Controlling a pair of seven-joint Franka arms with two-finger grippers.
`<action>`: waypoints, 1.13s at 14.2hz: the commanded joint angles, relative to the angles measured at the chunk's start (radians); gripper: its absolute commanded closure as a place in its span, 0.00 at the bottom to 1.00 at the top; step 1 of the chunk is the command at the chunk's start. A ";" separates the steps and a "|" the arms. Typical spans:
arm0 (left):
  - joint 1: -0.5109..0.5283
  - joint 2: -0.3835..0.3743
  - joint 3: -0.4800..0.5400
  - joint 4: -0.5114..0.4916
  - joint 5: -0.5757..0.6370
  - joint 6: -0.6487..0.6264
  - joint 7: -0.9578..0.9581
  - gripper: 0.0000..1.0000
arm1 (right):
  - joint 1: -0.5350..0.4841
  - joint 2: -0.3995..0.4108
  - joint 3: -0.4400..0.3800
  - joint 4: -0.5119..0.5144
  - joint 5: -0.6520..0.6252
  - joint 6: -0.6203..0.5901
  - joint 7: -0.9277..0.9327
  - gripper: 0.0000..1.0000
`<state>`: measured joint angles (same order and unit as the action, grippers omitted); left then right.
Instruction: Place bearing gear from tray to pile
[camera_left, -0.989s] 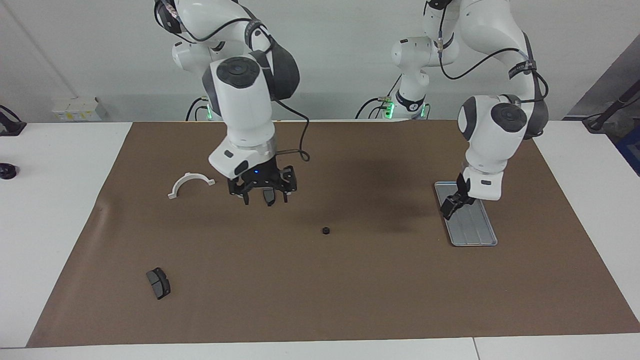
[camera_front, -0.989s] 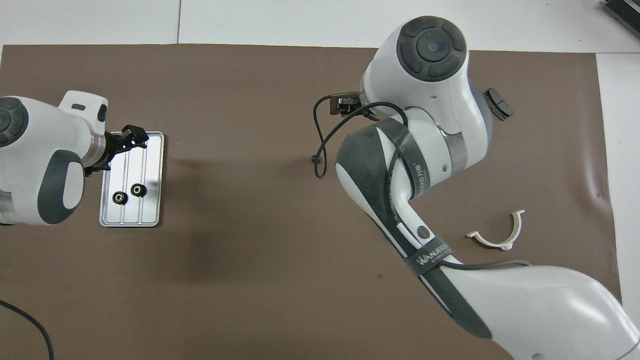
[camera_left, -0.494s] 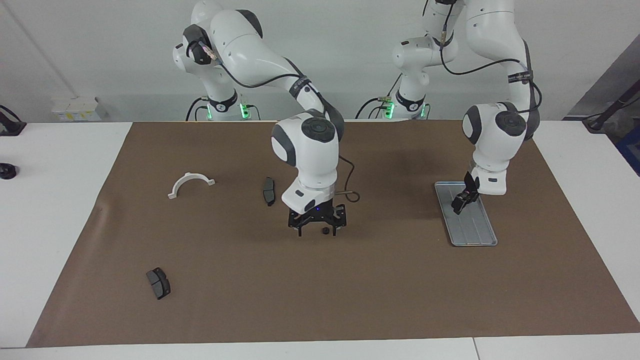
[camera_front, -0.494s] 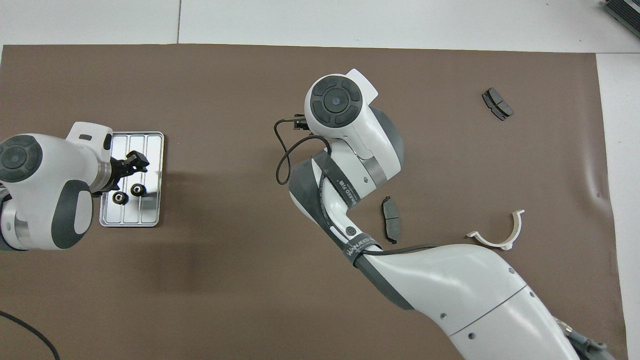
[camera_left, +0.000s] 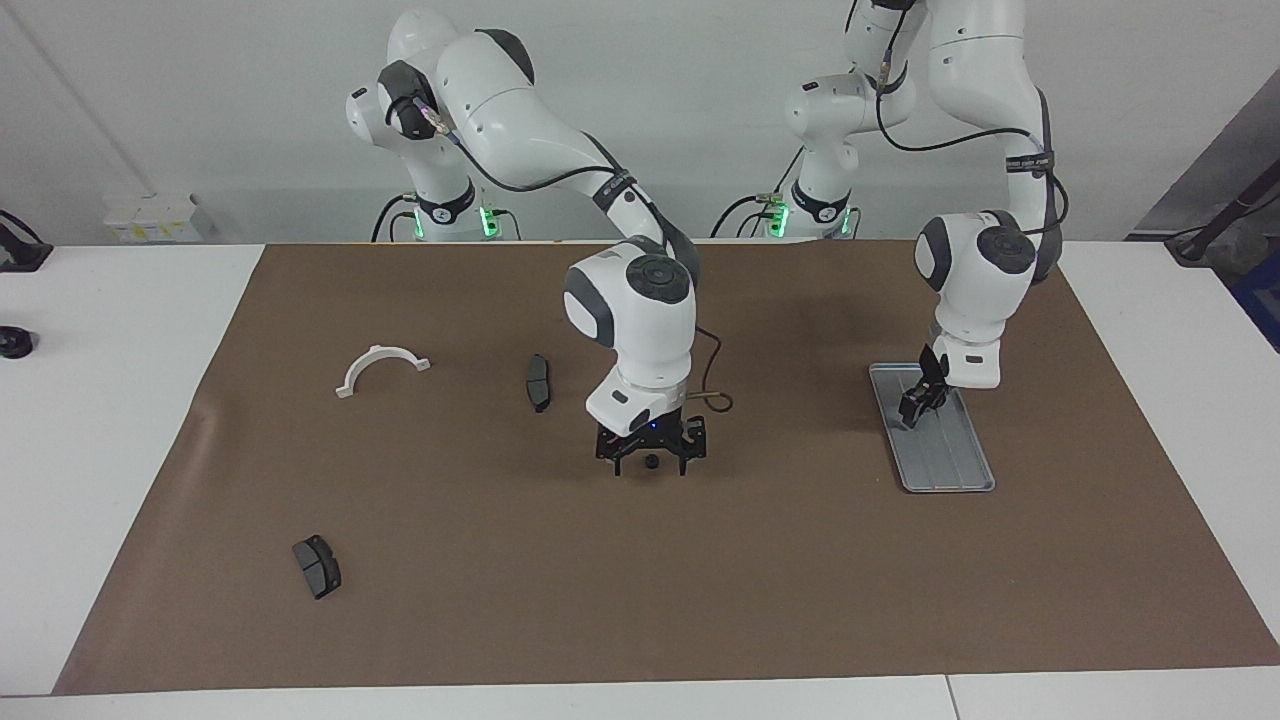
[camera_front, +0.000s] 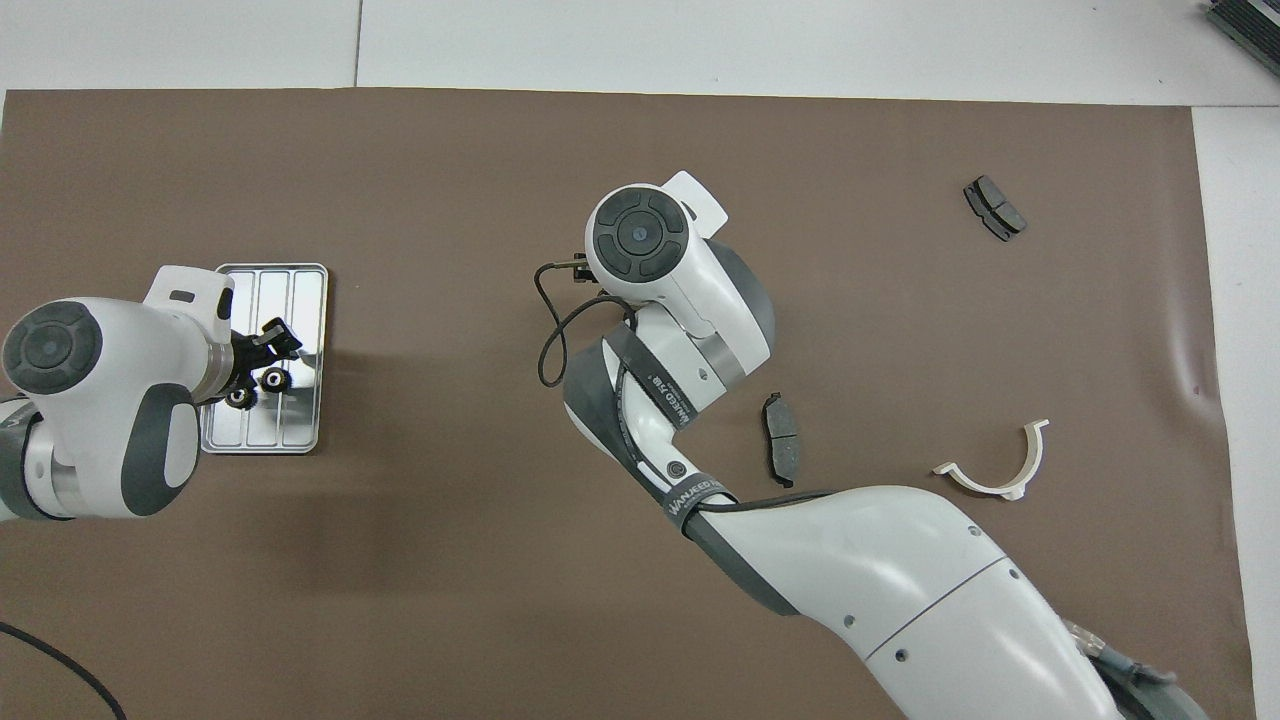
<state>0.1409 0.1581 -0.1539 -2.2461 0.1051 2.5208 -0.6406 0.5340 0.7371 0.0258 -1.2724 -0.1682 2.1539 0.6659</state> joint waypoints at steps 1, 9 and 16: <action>0.011 -0.031 -0.009 -0.055 -0.012 0.024 -0.004 0.38 | -0.002 -0.050 0.000 -0.126 -0.017 0.066 0.028 0.07; 0.014 -0.034 -0.009 -0.073 -0.012 0.035 -0.007 0.51 | 0.024 -0.082 0.002 -0.192 -0.014 0.070 0.028 0.27; 0.017 -0.031 -0.009 0.055 -0.010 -0.141 0.039 1.00 | 0.035 -0.094 0.002 -0.246 -0.019 0.124 0.017 0.58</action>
<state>0.1416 0.1474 -0.1538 -2.2577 0.1029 2.4944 -0.6381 0.5721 0.6800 0.0265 -1.4552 -0.1682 2.2375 0.6660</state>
